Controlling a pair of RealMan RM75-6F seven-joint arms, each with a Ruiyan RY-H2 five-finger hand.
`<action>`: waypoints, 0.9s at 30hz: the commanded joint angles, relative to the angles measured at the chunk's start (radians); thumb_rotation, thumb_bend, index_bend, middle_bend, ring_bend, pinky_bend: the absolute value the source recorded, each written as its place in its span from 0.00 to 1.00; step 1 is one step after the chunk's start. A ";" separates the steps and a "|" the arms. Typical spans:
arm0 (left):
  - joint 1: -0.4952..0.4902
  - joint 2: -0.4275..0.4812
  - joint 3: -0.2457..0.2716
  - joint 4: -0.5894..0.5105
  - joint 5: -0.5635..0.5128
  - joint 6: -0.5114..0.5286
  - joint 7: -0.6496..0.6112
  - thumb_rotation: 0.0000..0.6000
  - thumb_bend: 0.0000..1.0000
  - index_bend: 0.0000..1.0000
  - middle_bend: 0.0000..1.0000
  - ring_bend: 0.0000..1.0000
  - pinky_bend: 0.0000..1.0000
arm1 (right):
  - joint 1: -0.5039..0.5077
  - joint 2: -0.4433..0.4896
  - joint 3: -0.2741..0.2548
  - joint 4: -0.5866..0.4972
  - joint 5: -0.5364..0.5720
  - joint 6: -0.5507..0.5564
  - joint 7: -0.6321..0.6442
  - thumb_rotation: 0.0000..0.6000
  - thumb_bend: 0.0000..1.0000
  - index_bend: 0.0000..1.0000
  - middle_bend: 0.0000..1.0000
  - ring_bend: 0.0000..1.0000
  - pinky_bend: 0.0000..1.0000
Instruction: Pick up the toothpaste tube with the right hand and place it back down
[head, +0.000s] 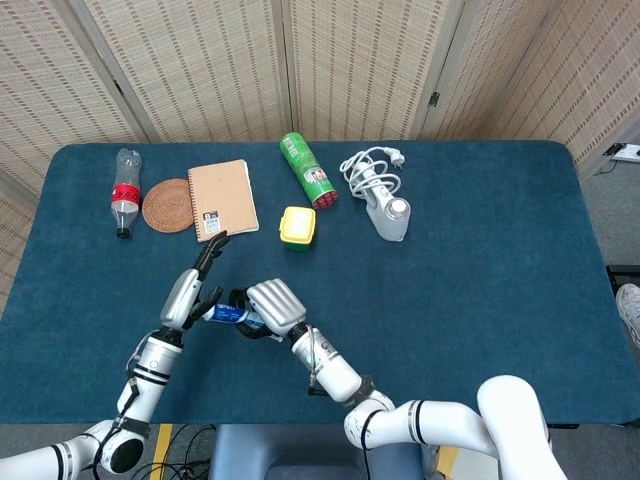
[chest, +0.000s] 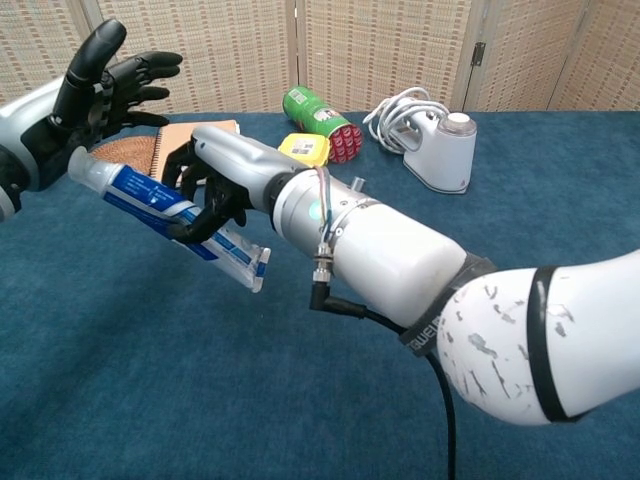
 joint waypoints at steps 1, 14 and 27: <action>-0.004 0.007 0.008 0.006 0.009 0.003 -0.003 0.00 0.00 0.00 0.00 0.00 0.15 | 0.001 0.002 -0.004 0.006 0.000 0.000 -0.002 1.00 0.70 0.71 0.68 0.57 0.67; -0.019 0.024 0.033 0.022 0.029 0.006 0.023 0.00 0.00 0.00 0.00 0.00 0.15 | 0.016 0.004 0.004 0.010 0.013 -0.001 -0.008 1.00 0.70 0.72 0.69 0.57 0.67; -0.036 0.014 0.059 0.057 0.058 0.020 0.089 0.00 0.00 0.00 0.00 0.00 0.15 | 0.030 0.004 0.013 -0.008 0.060 -0.004 -0.038 1.00 0.70 0.73 0.70 0.58 0.67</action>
